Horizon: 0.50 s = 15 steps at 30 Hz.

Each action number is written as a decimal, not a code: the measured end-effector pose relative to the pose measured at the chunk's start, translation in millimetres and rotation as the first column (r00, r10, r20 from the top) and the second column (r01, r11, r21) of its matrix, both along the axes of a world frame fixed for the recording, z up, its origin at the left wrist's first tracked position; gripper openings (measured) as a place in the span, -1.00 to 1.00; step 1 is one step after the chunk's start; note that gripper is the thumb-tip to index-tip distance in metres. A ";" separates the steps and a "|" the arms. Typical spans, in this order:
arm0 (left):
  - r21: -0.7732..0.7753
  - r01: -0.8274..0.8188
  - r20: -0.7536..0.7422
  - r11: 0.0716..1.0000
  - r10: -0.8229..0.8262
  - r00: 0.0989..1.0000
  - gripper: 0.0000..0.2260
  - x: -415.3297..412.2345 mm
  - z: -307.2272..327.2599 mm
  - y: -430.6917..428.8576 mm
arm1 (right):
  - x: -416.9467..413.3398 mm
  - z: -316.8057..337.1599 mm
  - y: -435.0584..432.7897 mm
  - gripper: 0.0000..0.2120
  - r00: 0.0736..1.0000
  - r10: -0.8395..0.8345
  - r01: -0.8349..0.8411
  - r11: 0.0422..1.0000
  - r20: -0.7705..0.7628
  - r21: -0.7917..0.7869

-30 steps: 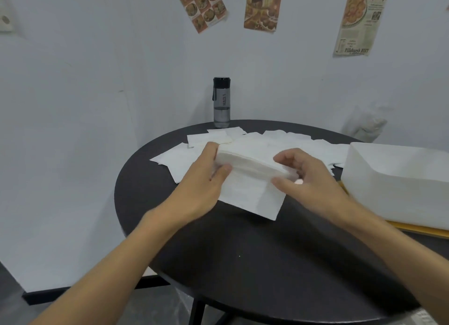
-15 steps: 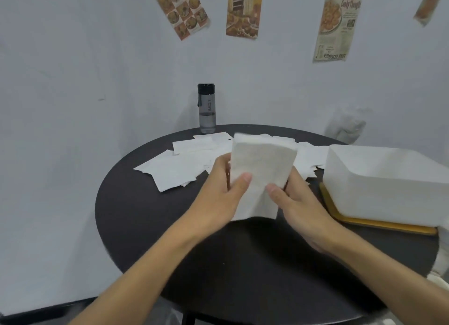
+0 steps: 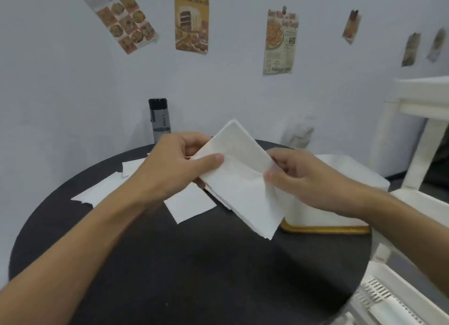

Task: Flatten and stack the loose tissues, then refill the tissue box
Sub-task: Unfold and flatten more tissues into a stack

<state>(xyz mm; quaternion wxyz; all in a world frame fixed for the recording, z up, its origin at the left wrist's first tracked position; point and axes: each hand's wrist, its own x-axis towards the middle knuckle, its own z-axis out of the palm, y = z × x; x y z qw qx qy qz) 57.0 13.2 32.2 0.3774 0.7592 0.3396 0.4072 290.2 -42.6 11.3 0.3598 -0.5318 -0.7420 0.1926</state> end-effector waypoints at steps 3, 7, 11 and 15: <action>-0.013 0.088 0.028 0.996 -0.088 0.996 -0.89 30.7 18.6 8.3 | 36.7 32.9 -13.0 -0.83 0.985 -0.069 0.073 0.997 -0.158 0.022; -0.163 0.121 0.230 0.979 -0.081 0.970 -0.87 79.2 26.1 24.4 | 83.5 49.0 -13.8 -0.70 0.835 -0.192 0.195 0.980 -0.515 -0.050; -0.271 0.094 0.224 0.958 -0.032 0.974 -0.80 125.0 13.4 32.2 | 113.0 45.3 -8.6 -0.61 0.772 -0.343 0.310 0.938 -0.535 -0.154; -0.192 0.014 0.008 0.981 -0.013 1.000 -0.59 150.3 -2.6 38.7 | 138.1 39.7 4.1 -0.53 0.798 -0.568 0.551 0.823 -0.200 -0.142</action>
